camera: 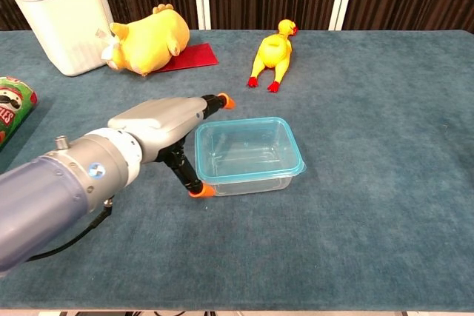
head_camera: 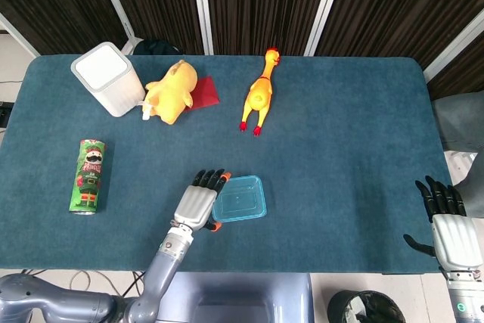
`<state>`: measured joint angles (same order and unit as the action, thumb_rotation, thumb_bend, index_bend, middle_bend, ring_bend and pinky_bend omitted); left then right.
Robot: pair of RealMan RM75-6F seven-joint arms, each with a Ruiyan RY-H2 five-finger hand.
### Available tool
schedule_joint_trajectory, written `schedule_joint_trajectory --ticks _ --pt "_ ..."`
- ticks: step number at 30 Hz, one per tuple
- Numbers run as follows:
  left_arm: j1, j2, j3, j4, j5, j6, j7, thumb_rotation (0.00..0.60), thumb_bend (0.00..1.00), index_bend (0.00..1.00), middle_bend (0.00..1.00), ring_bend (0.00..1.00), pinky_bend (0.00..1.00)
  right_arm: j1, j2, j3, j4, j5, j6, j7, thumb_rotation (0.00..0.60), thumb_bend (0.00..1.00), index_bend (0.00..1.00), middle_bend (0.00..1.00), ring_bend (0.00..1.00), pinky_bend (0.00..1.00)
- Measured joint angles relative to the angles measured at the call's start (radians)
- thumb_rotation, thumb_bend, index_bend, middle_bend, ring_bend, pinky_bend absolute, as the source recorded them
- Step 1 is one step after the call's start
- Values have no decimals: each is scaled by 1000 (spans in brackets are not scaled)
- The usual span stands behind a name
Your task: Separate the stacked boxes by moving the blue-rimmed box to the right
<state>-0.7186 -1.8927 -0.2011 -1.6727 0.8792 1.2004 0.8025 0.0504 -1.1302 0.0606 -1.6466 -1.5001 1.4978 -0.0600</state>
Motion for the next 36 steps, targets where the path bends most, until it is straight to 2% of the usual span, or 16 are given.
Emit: schedule_joint_trajectory --ticks 12,16,24,36 --pt "-57 -68 -59 175 13 -30 -36 600 46 0 0 0 0 -1 5 -2 -4 2 -4 6 600 147 0 0 0 0" --pt "-74 -76 -93 221 7 -41 -58 600 46 0 0 0 0 0 5 -2 -4 4 -6 5 600 147 0 0 0 0" --pt "-71 -48 -113 201 -32 -47 -69 600 22 0 0 0 0 0 5 -1 -8 5 -6 7 600 148 0 0 0 0" --pt "-93 8 -137 90 -207 -65 8 600 8 0 0 0 0 0 5 1 -7 7 -6 17 600 147 0 0 0 0"
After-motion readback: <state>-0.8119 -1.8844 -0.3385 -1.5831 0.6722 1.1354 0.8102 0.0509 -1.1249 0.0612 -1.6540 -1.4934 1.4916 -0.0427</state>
